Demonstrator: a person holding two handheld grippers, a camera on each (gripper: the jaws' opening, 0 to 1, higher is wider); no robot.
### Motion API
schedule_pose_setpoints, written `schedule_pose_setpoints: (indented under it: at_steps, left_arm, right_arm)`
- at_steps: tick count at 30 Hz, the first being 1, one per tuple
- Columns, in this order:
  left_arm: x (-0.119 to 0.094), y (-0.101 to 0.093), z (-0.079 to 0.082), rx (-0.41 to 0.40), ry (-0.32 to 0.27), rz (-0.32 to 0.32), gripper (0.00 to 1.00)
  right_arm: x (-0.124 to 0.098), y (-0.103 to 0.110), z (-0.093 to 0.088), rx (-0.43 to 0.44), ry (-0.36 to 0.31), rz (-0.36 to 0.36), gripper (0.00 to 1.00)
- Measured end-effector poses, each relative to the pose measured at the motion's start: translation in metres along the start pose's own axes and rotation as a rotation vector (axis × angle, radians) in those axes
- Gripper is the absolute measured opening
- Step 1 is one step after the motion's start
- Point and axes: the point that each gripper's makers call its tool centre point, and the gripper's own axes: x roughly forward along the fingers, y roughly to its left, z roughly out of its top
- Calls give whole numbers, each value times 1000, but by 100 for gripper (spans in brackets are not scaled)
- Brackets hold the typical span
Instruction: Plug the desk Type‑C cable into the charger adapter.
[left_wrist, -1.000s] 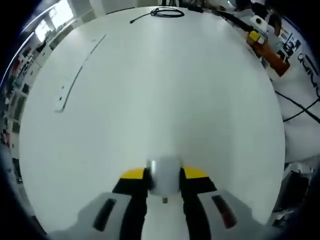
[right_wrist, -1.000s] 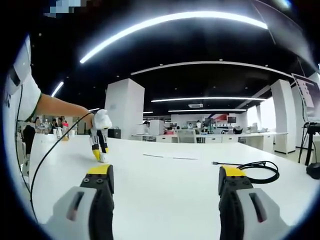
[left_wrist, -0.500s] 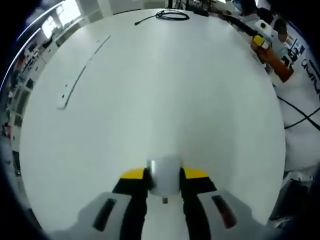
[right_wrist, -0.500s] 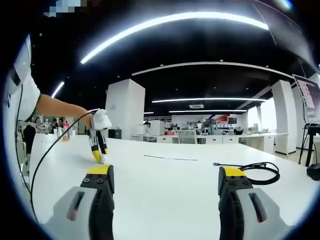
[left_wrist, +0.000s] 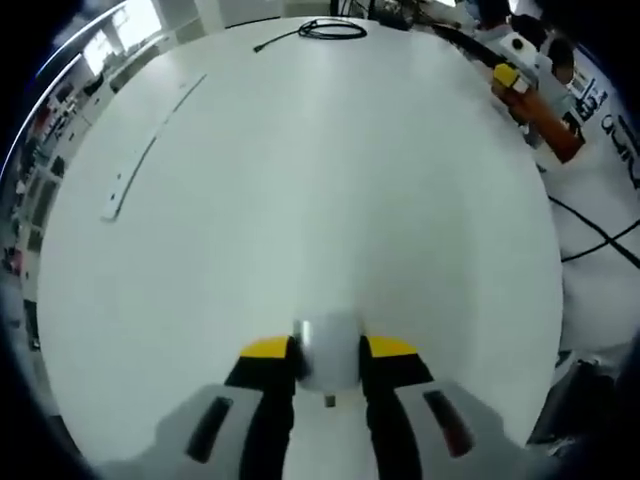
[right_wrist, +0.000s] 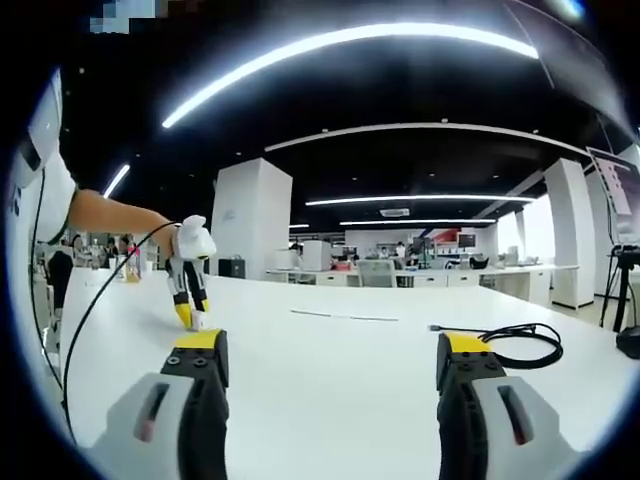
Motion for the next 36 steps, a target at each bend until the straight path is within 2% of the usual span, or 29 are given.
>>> schedule_pose_setpoints:
  at_steps: [4, 10, 26, 27, 28, 29, 30, 32, 34, 36]
  left_arm:
    - [2, -21, 3, 8, -1, 0, 24]
    - [3, -41, 5, 5, -4, -10, 24]
    - [0, -32, -2, 44, 40, -29, 24]
    - [-4, -23, -7, 109, 39, 20, 24]
    - [-5, -26, -10, 112, 42, 13, 24]
    - [-7, -36, -13, 74, 49, 16, 24]
    - [-10, -56, -12, 80, 56, 12, 24]
    - [-7, -64, -10, 93, 51, -18, 24]
    - [-11, -61, -14, 113, 54, -30, 24]
    - [-10, -86, -11, 126, 66, -30, 24]
  right_arm:
    - [0, 0, 1, -2, -3, -1, 87]
    - [0, 1, 2, -2, -6, 1, 87]
    - [0, 4, 2, -3, -7, 10, 87]
    - [1, 4, 2, -1, -6, 11, 87]
    - [1, 5, 2, -1, -7, 12, 87]
    - [1, 5, 2, 0, -7, 13, 87]
    - [2, 6, 1, 0, -6, 14, 87]
    - [2, 7, 1, 1, -5, 18, 87]
    - [2, 8, 0, 0, -5, 21, 86]
    - [2, 9, 0, 1, -6, 22, 86]
